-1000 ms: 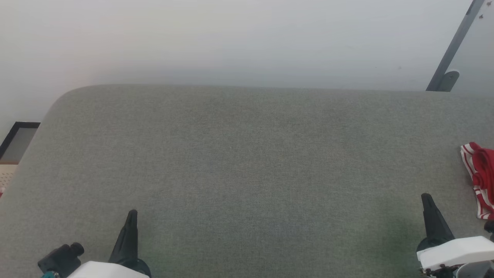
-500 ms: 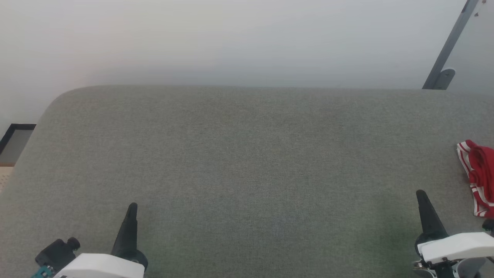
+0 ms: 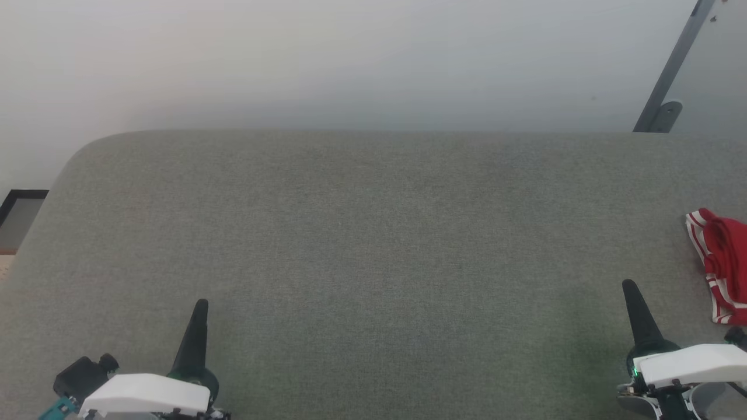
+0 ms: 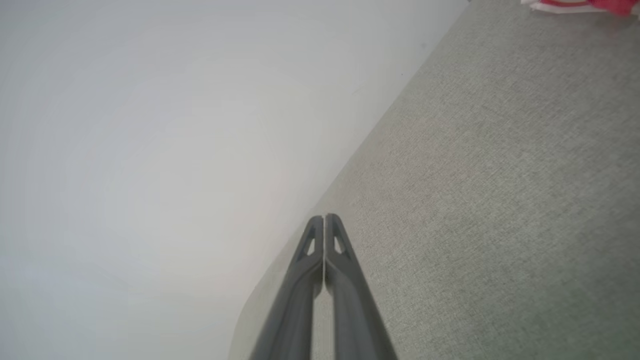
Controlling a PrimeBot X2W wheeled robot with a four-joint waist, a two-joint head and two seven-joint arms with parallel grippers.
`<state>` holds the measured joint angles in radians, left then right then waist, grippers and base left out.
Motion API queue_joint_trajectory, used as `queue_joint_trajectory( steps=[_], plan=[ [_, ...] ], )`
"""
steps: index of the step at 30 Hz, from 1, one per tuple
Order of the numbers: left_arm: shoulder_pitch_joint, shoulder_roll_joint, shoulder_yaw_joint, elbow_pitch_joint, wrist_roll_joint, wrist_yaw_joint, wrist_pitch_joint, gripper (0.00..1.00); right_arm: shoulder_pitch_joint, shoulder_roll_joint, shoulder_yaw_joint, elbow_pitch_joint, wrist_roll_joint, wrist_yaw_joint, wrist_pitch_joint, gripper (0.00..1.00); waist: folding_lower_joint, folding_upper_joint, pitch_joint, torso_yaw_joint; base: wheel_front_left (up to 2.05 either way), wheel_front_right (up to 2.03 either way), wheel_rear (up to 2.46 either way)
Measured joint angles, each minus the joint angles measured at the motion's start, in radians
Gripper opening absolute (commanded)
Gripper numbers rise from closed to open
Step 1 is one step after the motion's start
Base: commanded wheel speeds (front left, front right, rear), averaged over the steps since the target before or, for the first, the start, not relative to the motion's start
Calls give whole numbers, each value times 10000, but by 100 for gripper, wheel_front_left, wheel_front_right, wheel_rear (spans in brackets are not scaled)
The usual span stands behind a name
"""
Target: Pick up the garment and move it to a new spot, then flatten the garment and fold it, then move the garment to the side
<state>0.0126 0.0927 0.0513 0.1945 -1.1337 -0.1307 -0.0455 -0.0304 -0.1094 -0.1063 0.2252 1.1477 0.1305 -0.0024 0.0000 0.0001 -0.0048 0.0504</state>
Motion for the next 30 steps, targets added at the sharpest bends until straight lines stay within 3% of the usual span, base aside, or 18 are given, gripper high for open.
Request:
queue_joint_trajectory(
  steps=[30],
  plan=[
    [-593, -134, 198, 263, -2594, 0, 732, 0, -390, 314, -38, 98, 2460, 0, 625, 0, 0, 0, 38, -237, 0, 0, 0]
  ],
)
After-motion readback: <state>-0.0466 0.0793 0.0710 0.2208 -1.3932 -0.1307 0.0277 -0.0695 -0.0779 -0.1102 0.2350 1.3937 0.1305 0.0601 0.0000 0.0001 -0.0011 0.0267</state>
